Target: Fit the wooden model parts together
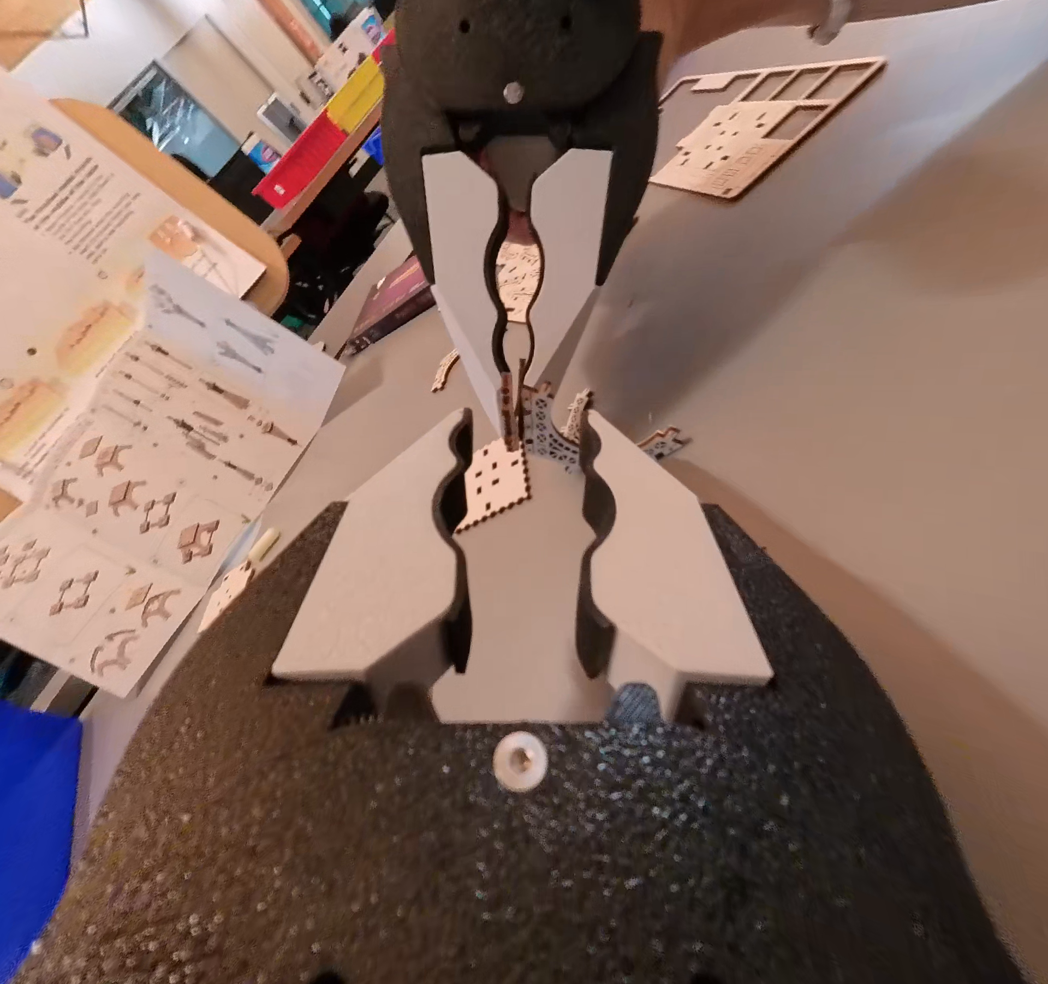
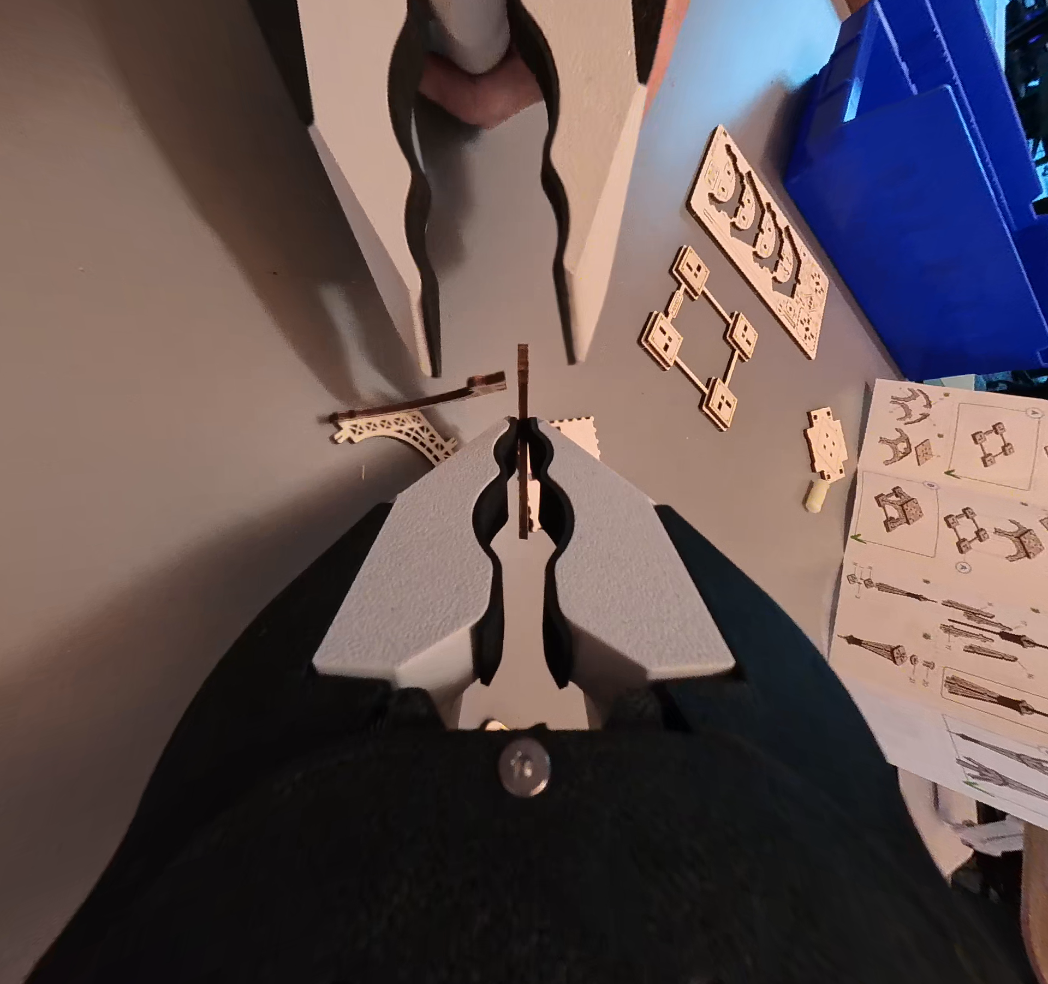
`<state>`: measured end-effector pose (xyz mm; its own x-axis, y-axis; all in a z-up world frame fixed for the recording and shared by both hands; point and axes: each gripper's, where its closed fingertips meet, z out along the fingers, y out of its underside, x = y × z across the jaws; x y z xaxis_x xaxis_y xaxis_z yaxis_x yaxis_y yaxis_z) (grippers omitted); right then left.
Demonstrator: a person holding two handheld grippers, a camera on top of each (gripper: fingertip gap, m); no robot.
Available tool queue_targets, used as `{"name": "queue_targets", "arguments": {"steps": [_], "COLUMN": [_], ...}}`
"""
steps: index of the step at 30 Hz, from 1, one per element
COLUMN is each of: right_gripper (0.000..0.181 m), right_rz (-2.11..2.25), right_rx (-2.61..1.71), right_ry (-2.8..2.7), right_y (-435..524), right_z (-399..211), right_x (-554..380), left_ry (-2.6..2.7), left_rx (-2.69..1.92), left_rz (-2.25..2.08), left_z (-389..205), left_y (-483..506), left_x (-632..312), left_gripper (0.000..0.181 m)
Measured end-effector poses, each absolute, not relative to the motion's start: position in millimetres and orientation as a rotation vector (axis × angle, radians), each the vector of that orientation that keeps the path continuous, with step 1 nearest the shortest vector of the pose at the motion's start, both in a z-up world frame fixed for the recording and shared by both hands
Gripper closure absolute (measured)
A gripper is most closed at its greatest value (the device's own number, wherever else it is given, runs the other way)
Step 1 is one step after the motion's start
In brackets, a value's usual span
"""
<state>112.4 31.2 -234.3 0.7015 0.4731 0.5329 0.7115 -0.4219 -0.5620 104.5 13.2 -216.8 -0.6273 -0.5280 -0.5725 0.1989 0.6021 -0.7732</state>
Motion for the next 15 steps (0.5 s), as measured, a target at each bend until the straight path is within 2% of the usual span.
{"name": "queue_targets", "arguments": {"steps": [4,9,15], "right_gripper": [0.181,0.181,0.181], "right_rz": [-0.39,-0.39,-0.379], "right_rx": [-2.126,-2.14,-2.098], "right_ry": [-0.917,-0.927,-0.918], "right_y": [27.2,24.9,28.7], "right_z": [-241.6,-246.4,-238.6], "right_x": [117.9,120.2,115.8], "left_ry": [2.009,2.0,2.007], "left_rx": [-0.226,-0.249,-0.254], "left_rz": [-1.069,-1.058,-1.099], "left_z": [-221.7,-221.8,-220.2], "left_y": [10.8,12.4,11.9], "left_x": [105.8,111.3,114.0], "left_gripper": [0.146,0.155,0.156]}}
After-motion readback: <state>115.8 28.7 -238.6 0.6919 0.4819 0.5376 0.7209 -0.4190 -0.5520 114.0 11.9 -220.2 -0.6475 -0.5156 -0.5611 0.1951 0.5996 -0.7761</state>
